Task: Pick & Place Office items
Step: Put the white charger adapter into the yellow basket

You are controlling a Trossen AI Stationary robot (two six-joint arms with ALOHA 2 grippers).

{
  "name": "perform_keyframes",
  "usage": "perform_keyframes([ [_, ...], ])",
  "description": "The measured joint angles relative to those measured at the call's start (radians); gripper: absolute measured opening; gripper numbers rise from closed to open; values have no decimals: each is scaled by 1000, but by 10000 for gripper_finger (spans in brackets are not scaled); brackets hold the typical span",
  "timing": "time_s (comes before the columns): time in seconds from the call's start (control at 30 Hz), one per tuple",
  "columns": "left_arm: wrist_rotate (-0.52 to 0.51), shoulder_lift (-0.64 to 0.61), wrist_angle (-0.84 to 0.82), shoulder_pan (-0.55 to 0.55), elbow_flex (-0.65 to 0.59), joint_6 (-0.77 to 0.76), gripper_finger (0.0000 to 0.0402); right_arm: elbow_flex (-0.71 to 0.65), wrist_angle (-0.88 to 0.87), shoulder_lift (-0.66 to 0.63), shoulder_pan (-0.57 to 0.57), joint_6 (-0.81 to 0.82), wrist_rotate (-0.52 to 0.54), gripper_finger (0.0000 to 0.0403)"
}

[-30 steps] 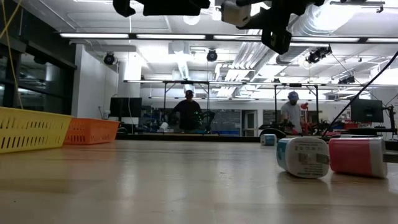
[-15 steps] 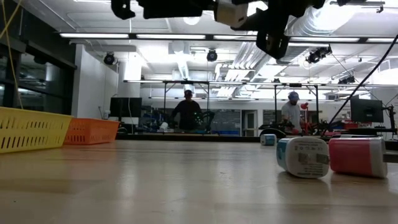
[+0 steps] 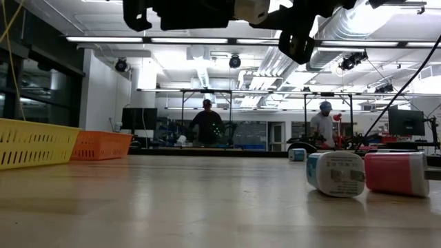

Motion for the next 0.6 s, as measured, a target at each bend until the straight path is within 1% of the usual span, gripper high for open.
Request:
perform_keyframes([
  [0.23, 66, 5, 52, 0, 0, 18, 223, 0, 0, 0, -9, -9, 0, 115],
  [0.5, 77, 5, 63, 0, 0, 26, 223, 0, 14, 0, -10, -30, 0, 115],
  [0.6, 108, 5, 63, 4, 0, 26, 223, 0, 31, 0, -10, -33, 0, 115],
])
